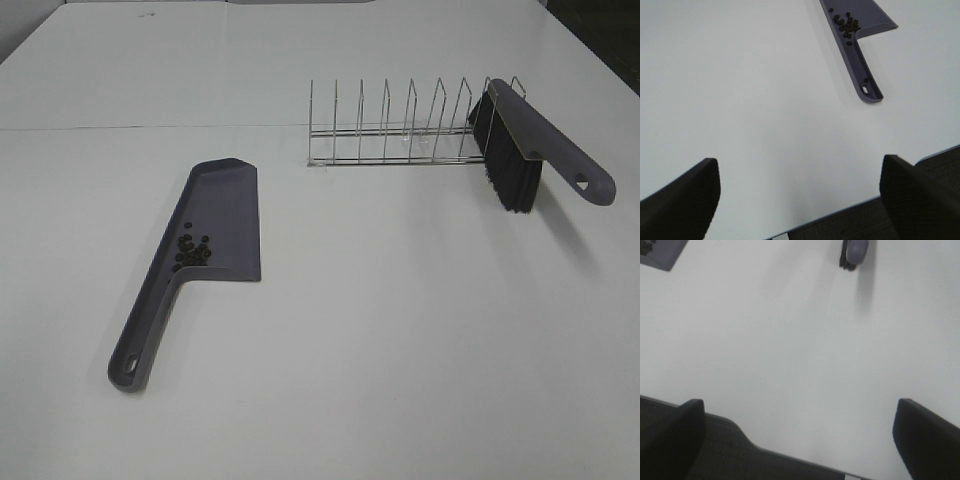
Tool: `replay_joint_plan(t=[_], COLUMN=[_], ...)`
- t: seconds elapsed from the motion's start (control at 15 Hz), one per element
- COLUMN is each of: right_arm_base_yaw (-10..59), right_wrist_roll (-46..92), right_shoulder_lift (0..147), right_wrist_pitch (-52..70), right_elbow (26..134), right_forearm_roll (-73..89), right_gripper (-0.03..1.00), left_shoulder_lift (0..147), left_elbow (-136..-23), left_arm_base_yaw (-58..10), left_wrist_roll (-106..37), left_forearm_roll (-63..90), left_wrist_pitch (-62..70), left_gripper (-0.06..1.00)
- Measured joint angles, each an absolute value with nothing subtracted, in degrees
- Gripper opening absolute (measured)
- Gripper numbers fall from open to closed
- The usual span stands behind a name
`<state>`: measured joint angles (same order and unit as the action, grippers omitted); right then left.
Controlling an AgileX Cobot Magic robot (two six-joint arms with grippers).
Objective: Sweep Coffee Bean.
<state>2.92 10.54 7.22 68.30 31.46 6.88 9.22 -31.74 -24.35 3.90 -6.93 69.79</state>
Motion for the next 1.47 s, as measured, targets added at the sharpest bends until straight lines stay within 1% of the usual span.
replay_joint_plan(t=[0.13,0.47,1.33,1.4,1.47], right_arm_base_yaw=[2.92,2.92,2.92,2.92,2.92], right_wrist_roll=[11.12,11.0,10.89,10.89,10.83], right_shoulder_lift=[3.55,2.98,2.98,2.98,2.98], right_wrist_pitch=[67.95,62.05,61.94,61.94,61.94], right_elbow=[31.46,29.11,29.05,29.05,29.05], right_forearm_roll=[7.28,7.39,7.39,7.39,7.39], right_gripper=[0.87,0.87,0.87,0.87,0.87], left_shoulder_lift=[6.13,5.39,5.39,5.1,4.47], left_elbow=[-31.11,-28.48,-28.48,-28.48,-28.48], left_arm_base_yaw=[-24.35,-24.35,-24.35,-23.55,-20.91], left_wrist_roll=[3.38,0.0,-0.4,-0.4,-0.4], left_forearm_roll=[-6.36,-3.32,-3.32,-3.27,-3.27], left_wrist_pitch=[68.35,61.19,61.08,61.08,61.08], left_gripper=[0.8,0.75,0.75,0.75,0.75])
